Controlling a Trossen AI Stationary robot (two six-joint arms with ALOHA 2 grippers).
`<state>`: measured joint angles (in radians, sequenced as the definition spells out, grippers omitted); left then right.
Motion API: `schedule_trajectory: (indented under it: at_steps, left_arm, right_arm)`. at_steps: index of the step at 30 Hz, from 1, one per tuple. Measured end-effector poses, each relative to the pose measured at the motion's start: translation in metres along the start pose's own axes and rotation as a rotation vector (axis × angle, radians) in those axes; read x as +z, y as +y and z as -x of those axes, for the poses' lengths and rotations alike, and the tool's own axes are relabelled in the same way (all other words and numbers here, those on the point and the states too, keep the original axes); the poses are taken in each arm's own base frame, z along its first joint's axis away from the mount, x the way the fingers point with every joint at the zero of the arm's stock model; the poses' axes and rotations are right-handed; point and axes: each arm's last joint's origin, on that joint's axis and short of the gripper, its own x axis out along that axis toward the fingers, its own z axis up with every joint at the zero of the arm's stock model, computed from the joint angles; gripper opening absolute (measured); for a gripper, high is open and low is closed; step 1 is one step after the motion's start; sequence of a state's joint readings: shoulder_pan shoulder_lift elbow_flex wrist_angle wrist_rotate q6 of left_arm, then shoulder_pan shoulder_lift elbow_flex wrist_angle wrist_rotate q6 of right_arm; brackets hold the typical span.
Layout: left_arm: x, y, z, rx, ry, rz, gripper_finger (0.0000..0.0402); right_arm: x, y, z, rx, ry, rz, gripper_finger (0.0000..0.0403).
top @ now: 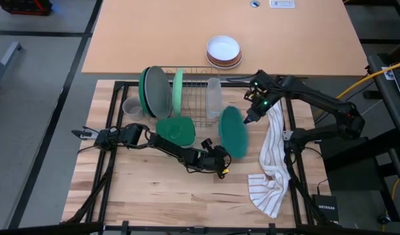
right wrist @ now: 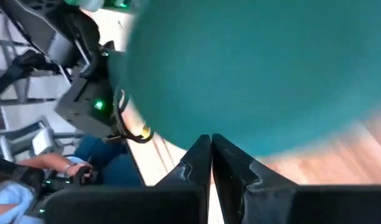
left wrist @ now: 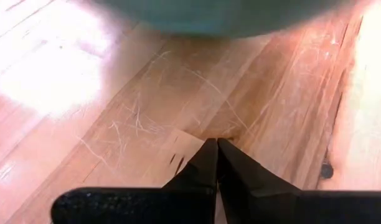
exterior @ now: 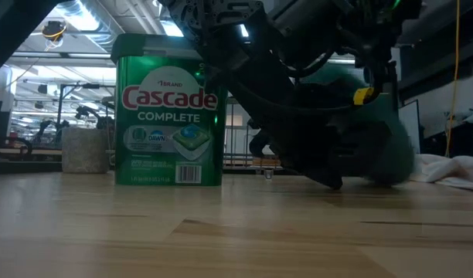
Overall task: Sort dishes
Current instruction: Put the blue plate into the dish rack
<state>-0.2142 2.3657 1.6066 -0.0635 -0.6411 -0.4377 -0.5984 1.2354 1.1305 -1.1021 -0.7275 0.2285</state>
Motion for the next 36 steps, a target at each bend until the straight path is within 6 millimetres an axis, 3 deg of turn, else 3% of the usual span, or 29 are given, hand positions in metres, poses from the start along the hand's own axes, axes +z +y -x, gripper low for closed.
schedule_trajectory:
  at_steps: [8,21,30,36]
  left_arm:
    - [0.000,0.000,0.000,0.000,0.000,0.000,0.0001]
    - [0.000,0.000,0.000,0.000,-0.001,0.001,0.0001]
    - [0.000,0.000,0.000,0.000,-0.001,0.001,0.0001]
    - [0.000,0.000,0.000,-0.001,-0.001,0.000,0.0001]
  right_arm:
    - [-0.004,0.010,-0.009,0.020,0.040,0.067,0.0019]
    - [-0.012,0.020,-0.023,-0.225,0.058,0.102,0.0019]
    - [-0.018,0.031,-0.040,-0.240,0.126,0.112,0.0019]
    - [-0.018,0.036,-0.068,-0.278,0.226,0.142,0.0067]
